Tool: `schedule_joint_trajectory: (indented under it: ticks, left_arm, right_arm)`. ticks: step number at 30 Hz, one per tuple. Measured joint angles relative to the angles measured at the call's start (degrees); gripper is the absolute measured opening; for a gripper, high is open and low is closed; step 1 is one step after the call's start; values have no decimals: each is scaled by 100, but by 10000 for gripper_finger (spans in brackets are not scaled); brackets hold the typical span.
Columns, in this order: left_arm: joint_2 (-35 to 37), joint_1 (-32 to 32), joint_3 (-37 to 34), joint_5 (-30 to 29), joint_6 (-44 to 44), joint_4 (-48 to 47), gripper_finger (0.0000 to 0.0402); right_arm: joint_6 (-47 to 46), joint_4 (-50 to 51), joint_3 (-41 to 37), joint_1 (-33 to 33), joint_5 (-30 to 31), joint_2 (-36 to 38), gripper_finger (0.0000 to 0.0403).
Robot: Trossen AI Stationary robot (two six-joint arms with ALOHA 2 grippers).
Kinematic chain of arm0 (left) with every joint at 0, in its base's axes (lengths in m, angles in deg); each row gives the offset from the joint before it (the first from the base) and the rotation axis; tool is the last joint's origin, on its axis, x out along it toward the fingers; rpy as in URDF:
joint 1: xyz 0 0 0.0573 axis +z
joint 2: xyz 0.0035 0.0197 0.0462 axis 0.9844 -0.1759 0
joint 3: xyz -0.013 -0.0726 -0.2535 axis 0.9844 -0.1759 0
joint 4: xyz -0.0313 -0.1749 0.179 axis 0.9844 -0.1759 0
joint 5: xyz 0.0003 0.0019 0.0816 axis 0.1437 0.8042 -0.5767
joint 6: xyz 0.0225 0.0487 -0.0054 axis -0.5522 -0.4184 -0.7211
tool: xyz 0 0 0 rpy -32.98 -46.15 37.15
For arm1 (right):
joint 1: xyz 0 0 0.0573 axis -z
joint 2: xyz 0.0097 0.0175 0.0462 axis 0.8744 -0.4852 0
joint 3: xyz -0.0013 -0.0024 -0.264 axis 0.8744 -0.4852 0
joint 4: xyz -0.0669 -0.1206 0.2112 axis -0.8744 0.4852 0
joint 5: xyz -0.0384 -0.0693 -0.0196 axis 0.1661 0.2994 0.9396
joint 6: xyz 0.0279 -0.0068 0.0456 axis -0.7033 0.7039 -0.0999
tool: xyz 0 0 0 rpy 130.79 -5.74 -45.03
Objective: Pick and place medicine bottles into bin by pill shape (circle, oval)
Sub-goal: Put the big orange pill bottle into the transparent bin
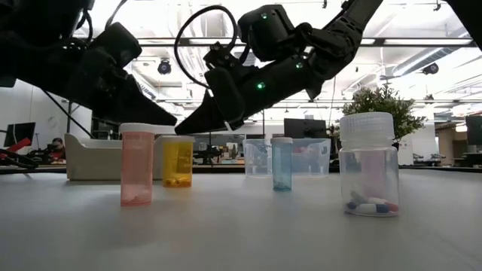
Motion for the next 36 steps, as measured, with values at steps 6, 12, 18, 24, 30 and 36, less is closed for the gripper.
schedule_joint_trajectory:
  ticks: [6,12,18,24,30,36]
  left_arm:
    - [-117,28,-7,-9,27,-14,0]
    - [-203,66,-11,-8,228,-115,0]
    - [-252,85,-4,-16,437,-195,0]
    - [-252,95,-7,4,446,-197,0]
    - [-257,99,-9,7,475,-186,0]
    - [-244,99,-13,10,476,-166,0]
  right_arm:
    - [-64,-7,-61,2,-2,0,9]
    - [-104,-11,-85,2,-4,-11,9]
    - [-149,5,-94,2,-57,-17,9]
    - [-317,-164,-83,4,-138,-273,9]
    - [-322,-233,-81,4,-153,-398,9]
    - [-271,-339,-96,4,-163,-330,9]
